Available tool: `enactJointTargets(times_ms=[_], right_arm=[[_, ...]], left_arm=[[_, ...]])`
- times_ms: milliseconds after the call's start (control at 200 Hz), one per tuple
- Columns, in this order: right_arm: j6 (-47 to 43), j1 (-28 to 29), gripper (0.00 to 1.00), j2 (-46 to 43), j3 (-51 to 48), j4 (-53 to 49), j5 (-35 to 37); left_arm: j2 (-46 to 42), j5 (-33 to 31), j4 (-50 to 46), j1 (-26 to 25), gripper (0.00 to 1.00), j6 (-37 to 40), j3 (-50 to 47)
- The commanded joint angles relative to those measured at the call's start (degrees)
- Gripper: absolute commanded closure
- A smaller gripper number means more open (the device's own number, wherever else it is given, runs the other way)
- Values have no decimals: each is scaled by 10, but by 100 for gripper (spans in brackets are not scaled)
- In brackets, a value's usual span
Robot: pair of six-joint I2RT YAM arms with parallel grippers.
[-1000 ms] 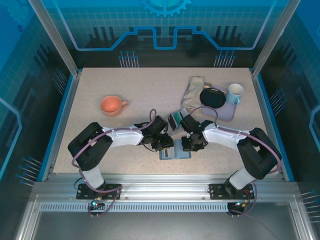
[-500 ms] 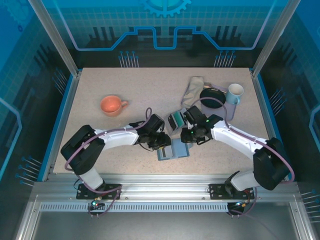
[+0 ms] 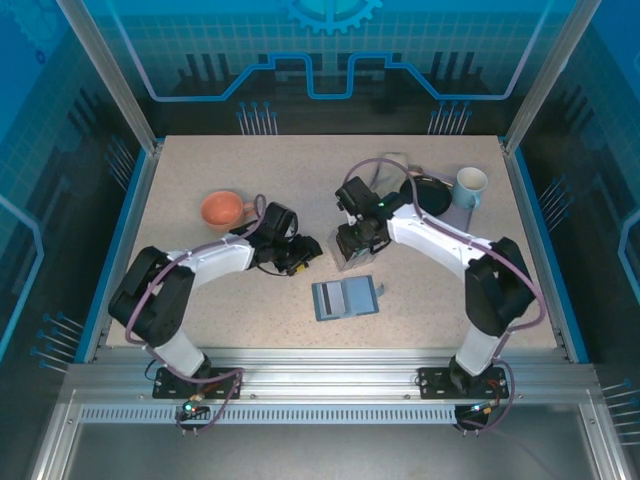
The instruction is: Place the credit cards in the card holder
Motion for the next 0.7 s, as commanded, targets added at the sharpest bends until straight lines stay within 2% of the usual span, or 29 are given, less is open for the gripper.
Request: enactJointTargets(times_ms=[0, 210, 450, 695], right_arm=[[-28, 8, 64, 31, 45, -54, 48], [-44, 17, 64, 86, 85, -57, 20], [-48, 26, 64, 137, 121, -68, 64], [-59, 46, 65, 182, 140, -75, 137]], left_arm=[[32, 32, 7, 4, 50, -14, 43], [89, 36, 8, 14, 50, -35, 94], [103, 26, 4, 27, 51, -49, 95], [61, -18, 13, 36, 51, -70, 40]])
